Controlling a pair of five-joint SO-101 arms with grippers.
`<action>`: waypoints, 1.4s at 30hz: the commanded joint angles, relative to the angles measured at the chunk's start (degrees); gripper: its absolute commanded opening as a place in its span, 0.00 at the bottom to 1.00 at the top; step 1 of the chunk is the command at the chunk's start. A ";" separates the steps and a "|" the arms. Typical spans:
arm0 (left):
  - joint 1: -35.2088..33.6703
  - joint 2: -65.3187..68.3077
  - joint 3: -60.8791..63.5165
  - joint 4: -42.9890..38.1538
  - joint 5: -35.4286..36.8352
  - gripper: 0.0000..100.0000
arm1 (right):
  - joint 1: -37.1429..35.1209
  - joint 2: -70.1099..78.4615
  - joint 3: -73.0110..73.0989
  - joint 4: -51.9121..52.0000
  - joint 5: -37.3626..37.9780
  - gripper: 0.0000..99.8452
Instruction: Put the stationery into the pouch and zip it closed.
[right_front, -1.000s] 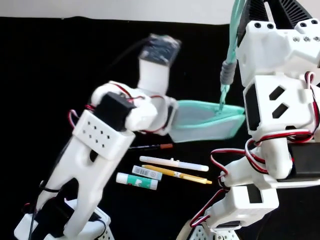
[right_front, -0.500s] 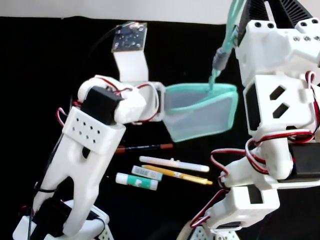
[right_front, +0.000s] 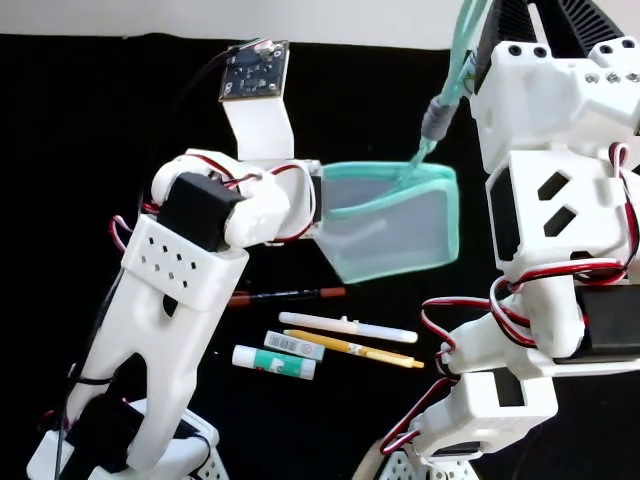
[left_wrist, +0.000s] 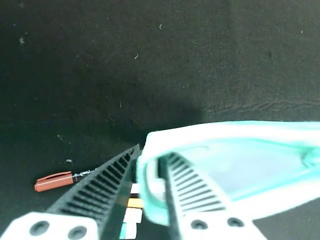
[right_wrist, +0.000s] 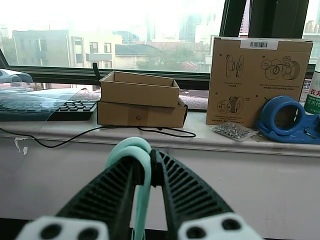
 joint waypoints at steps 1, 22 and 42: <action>-0.92 -1.10 -1.80 0.26 0.44 0.03 | -0.13 -1.36 -5.49 0.13 -0.62 0.01; -14.02 -0.57 -15.34 -4.31 -8.97 0.01 | -0.48 -0.92 -5.49 3.03 -0.70 0.01; -14.02 -0.57 -15.25 -0.97 -14.24 0.01 | 3.38 -0.92 -5.49 3.91 -3.96 0.01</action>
